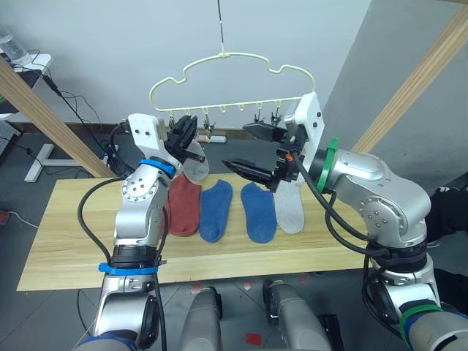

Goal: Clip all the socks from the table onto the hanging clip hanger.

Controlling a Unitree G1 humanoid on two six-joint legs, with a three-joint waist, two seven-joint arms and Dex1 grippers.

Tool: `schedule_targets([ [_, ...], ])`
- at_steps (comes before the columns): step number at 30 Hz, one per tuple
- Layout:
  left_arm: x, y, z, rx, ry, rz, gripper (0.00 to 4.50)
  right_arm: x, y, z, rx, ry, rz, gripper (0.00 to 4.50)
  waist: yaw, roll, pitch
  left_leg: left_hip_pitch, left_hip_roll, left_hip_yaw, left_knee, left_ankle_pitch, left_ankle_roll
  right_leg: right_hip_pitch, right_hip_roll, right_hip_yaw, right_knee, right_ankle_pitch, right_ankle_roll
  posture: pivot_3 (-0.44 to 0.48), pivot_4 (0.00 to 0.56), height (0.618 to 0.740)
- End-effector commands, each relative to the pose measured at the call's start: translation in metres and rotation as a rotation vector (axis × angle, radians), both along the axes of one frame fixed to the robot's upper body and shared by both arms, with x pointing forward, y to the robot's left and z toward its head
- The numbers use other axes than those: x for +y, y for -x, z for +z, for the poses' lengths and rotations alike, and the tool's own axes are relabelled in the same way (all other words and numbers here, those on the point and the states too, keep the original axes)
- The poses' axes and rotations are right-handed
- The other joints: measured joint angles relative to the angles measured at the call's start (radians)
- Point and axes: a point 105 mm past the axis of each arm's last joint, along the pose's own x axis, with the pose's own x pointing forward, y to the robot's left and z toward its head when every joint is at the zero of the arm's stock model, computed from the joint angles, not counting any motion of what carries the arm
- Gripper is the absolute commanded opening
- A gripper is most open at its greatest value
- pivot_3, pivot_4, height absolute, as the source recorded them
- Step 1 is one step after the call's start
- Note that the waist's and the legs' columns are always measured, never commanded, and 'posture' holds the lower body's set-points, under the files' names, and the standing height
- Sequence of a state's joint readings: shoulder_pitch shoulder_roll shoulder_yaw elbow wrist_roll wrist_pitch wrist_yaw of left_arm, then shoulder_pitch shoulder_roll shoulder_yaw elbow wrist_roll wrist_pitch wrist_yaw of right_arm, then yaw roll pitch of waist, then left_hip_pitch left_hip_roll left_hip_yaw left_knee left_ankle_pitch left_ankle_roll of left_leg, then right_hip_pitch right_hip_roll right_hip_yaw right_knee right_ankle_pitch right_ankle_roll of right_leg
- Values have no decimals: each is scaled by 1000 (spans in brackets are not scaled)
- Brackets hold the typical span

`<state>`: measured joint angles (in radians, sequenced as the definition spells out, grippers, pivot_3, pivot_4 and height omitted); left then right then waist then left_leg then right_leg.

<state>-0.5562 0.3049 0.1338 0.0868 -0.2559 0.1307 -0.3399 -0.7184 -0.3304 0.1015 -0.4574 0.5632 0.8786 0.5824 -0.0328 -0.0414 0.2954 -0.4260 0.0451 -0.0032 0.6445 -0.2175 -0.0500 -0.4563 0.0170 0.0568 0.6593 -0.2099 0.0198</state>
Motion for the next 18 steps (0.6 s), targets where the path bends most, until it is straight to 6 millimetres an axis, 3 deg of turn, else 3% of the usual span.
schedule_targets([
  [1, -1, 6, 11, -37, -7, -8, 98, -2, 6, 2, -44, 7, 8, 4500, 0, 0, 0, 0, 0, 0, 0, 0, 0, 0, 0, 0, 0, 0, 0, -31, 278, 740],
  [3, -2, 7, 7, -6, -17, -26, 98, -9, -1, -14, -26, 62, -30, 4500, 0, 0, 0, 0, 0, 0, 0, 0, 0, 0, 0, 0, 0, 0, 0, -23, 280, 740],
  [7, -5, 15, -3, 151, -52, -149, 98, -54, -39, -93, 101, 339, -225, 4500, 0, -1, 0, 0, 0, 0, 0, 0, 0, 1, 0, 0, -1, 0, 0, -10, 283, 740],
  [9, -5, 20, -4, 237, -38, -208, 98, -67, -48, -114, 138, 405, -251, 4500, 0, 0, 0, 1, 0, 1, 0, 0, 0, 1, 0, 1, 0, 0, 0, -3, 286, 740],
  [14, -1, 31, -11, 476, -36, -341, 98, -84, -73, -148, 149, 567, -281, 4500, -23, 0, 0, 3, 1, 2, 0, 0, 0, 1, 2, 3, 3, 0, 0, 10, 287, 740],
  [18, 7, 38, -8, 640, 22, -446, 98, -84, -100, -166, 181, 593, -304, 4500, -35, -1, 0, 8, 2, 3, 0, 0, 0, 2, 4, 4, 4, 0, 0, 20, 283, 740],
])
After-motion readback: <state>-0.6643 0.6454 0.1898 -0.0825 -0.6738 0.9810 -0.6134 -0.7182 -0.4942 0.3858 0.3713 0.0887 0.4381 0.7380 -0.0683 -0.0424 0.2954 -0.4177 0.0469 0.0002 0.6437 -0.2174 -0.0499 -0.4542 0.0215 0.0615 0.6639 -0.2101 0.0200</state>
